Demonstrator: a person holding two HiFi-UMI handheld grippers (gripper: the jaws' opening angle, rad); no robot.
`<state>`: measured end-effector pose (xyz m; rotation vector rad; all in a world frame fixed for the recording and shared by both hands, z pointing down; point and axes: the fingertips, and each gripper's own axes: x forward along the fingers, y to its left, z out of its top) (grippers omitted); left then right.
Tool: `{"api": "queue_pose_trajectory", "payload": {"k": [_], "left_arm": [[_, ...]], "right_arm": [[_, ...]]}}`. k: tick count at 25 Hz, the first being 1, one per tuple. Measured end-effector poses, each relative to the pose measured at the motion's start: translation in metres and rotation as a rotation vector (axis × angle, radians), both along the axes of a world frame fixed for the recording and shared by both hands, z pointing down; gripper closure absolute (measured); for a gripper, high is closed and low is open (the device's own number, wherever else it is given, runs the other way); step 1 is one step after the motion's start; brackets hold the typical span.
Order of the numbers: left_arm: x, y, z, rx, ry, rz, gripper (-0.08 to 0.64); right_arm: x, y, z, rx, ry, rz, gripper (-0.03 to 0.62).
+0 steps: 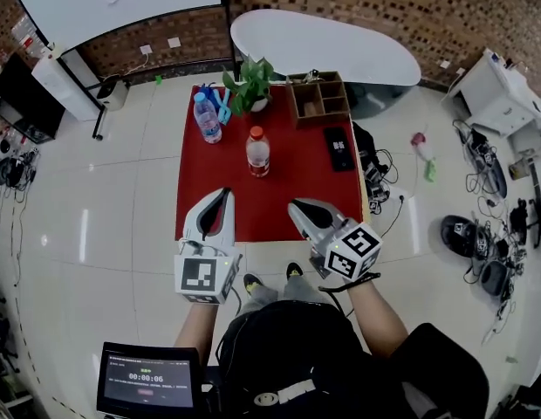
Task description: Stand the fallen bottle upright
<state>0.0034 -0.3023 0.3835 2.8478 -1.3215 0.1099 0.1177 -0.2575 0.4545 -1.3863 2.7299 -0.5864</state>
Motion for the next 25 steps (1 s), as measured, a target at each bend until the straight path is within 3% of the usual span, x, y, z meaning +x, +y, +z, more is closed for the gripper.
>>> {"api": "queue_pose_trajectory", "payload": {"k": [4, 10, 16, 20, 25], "left_arm": [[0.004, 0.011, 0.007, -0.010, 0.001, 0.048, 0.554], [0.005, 0.049, 0.010, -0.031, -0.012, 0.000, 0.554], [0.042, 0.130, 0.003, -0.002, -0.032, -0.035, 0.554], [0.046, 0.202, -0.005, 0.023, -0.074, -0.076, 0.554], [0.059, 0.257, -0.034, 0.062, -0.076, -0.082, 0.554]], "right_arm": [[-0.009, 0.024, -0.007, 0.006, 0.021, 0.001, 0.589], [-0.026, 0.062, -0.020, 0.041, 0.021, -0.083, 0.589], [0.001, 0.142, -0.025, 0.079, 0.025, -0.135, 0.589], [-0.001, 0.200, -0.031, 0.096, -0.007, -0.171, 0.589], [0.002, 0.247, -0.070, 0.143, -0.043, -0.178, 0.589]]}}
